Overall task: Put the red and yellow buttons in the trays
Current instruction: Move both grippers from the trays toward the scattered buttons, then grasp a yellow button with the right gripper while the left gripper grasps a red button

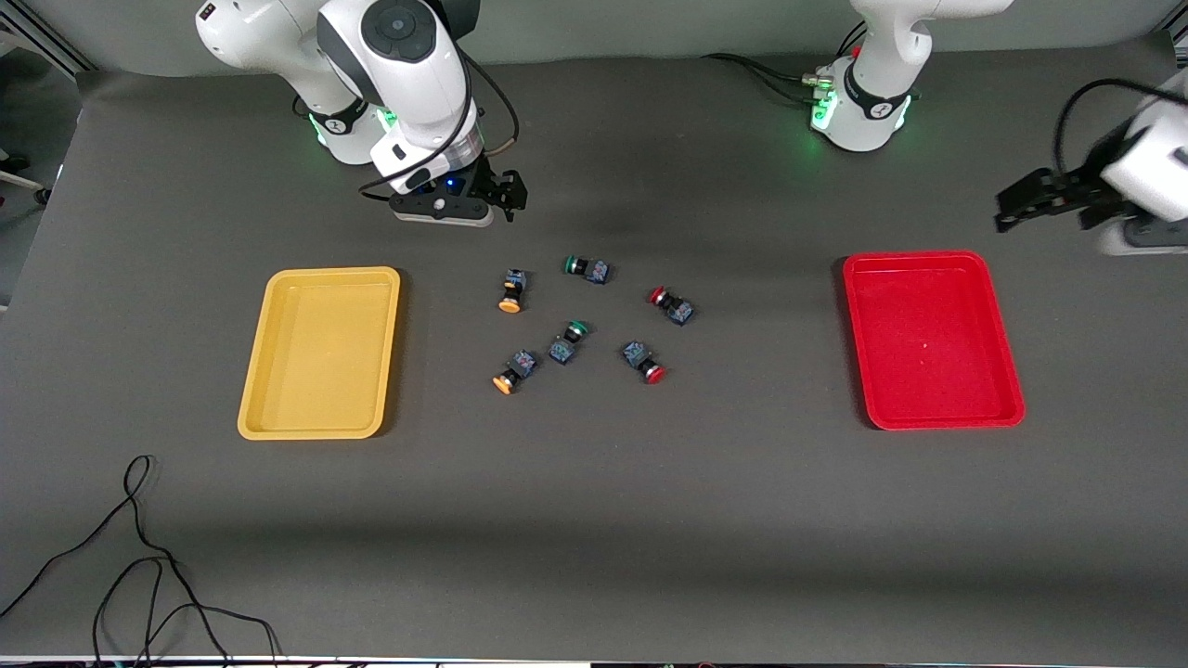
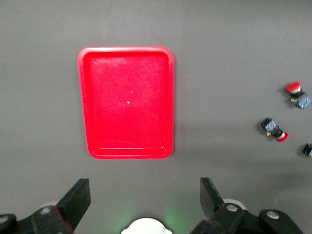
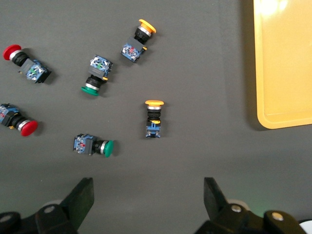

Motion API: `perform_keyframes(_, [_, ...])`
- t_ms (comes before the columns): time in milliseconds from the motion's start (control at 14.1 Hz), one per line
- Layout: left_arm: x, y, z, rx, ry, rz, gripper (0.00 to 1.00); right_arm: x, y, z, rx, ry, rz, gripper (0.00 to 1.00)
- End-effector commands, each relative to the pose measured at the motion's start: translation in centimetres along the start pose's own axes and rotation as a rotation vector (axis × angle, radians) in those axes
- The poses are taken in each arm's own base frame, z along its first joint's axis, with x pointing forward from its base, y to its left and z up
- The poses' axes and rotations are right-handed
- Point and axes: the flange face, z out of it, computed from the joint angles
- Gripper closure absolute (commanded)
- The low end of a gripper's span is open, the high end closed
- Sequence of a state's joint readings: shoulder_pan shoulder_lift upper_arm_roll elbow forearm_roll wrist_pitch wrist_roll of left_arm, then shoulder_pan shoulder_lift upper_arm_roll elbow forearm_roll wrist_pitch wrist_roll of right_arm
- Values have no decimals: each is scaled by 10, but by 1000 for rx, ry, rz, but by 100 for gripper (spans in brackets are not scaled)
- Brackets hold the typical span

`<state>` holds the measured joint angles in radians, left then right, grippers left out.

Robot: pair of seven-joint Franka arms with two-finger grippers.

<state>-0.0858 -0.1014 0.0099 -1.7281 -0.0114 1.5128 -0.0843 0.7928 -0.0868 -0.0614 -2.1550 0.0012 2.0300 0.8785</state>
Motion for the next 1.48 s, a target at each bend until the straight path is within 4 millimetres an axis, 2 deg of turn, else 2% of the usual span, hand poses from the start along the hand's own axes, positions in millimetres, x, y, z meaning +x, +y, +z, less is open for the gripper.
perform_keyframes(0, [4, 41, 22, 15, -46, -16, 0, -1, 17, 29, 37, 32, 20, 0])
perform_keyframes(283, [27, 106, 72, 33, -98, -59, 0, 17, 4, 135, 50, 65, 27, 0])
perform_keyframes(424, [35, 148, 106, 50, -119, -129, 0, 23, 1, 180, 45, 72, 34, 0])
perform_keyframes(707, [38, 226, 175, 68, -152, -312, 0, 24, 1, 233, 27, 70, 33, 0])
perform_keyframes(778, [40, 239, 191, 70, -153, -349, 0, 24, 1, 244, 21, 68, 33, 0])
perform_keyframes(848, [37, 255, 204, 77, -151, -351, 0, 24, 0, 249, 20, 64, 37, 0])
perform_keyframes(990, [38, 282, 244, 90, -142, -396, 1, 24, 0, 249, 20, 62, 38, 2])
perform_keyframes(1131, [31, 317, 288, 105, -130, -435, 1, 22, -2, 252, 17, 60, 34, 29])
perform_keyframes(1414, [19, 352, 350, 108, -121, -466, 1, 18, -6, 262, 27, 71, 20, 59])
